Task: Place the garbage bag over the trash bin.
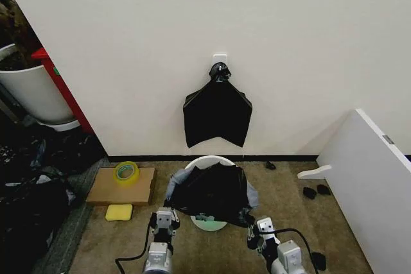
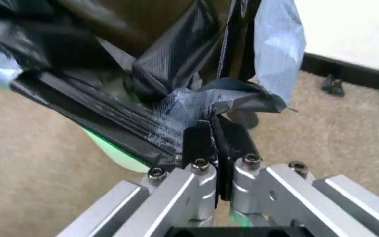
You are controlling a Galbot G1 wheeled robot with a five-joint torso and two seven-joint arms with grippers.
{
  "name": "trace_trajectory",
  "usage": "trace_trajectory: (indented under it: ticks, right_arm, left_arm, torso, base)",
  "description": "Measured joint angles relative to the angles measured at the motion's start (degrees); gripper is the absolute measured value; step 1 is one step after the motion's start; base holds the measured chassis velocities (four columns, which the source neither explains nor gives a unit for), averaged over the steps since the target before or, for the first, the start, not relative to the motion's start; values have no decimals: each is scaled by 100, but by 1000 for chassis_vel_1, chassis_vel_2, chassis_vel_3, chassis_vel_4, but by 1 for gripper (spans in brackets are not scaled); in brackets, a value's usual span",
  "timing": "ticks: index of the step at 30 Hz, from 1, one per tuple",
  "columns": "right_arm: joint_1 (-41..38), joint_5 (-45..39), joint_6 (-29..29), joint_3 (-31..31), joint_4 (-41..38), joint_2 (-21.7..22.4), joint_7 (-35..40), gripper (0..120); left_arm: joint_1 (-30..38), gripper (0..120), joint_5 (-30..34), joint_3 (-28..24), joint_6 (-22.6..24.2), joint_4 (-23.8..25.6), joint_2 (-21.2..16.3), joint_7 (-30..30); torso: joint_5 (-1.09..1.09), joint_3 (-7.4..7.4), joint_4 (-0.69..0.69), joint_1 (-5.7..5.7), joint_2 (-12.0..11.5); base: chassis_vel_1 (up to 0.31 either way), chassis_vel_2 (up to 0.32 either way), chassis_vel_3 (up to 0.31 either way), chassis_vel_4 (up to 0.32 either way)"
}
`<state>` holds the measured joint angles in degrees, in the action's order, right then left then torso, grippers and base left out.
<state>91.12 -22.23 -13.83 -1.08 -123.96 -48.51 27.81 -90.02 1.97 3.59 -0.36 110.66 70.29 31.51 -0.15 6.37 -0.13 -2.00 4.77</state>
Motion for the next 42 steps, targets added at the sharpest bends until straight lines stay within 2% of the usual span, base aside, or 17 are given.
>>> trace_trajectory:
  ticks: [3,5,7,8,10,12,14,25,28,31,42]
  right_arm:
    - [-22,243,111,12,135,-5,-80,0]
    - [-71,974,590,87,535,-27,-386,0]
    - [-76,1044,648,96,575,-30,-424,0]
    - [-121,1737,1261,199,961,-63,-788,0]
    - [-178,2311,1807,296,1341,-113,-1150,0]
    - [-190,2412,1900,314,1411,-125,-1211,0]
    - [-206,2836,2250,379,1672,-165,-1430,0]
    - [-377,3099,2382,431,2249,-214,-1609,0]
    - [-437,3224,2533,481,2484,-233,-1725,0]
    - [-514,3418,3024,602,2805,-271,-2035,0]
    - [-715,3401,3364,651,3211,-432,-2109,0]
  left_arm:
    - [37,0,-55,-2,15,-70,20,2]
    - [79,0,-128,-3,64,-191,48,30]
    - [82,0,-133,-3,70,-203,51,35]
    - [93,0,-146,-5,121,-255,63,75]
    - [106,0,-147,-5,191,-297,73,122]
    - [107,0,-147,-5,205,-303,74,131]
    - [102,0,-147,-10,304,-310,72,170]
    - [198,0,-124,13,525,-457,25,198]
    - [229,0,-115,-2,582,-509,29,202]
    - [280,0,-104,-60,647,-604,45,222]
    - [491,0,157,-19,665,-789,185,248]
  torso:
    - [0,0,0,0,0]
    - [-1,0,0,0,0]
    - [-1,0,0,0,0]
    - [0,0,0,0,0]
    - [1,0,0,0,0]
    - [1,0,0,0,0]
    - [1,0,0,0,0]
    - [0,0,1,0,0]
    - [1,1,0,-1,0]
    - [0,0,0,-1,0]
    - [0,0,0,-1,0]
  base:
    - [0,0,0,0]
    - [0,0,0,0]
    - [0,0,0,0]
    - [0,0,0,0]
    - [0,0,0,0]
    - [0,0,0,0]
    - [0,0,0,0]
    - [0,0,0,0]
    - [0,0,0,0]
    - [0,0,0,0]
    - [0,0,0,0]
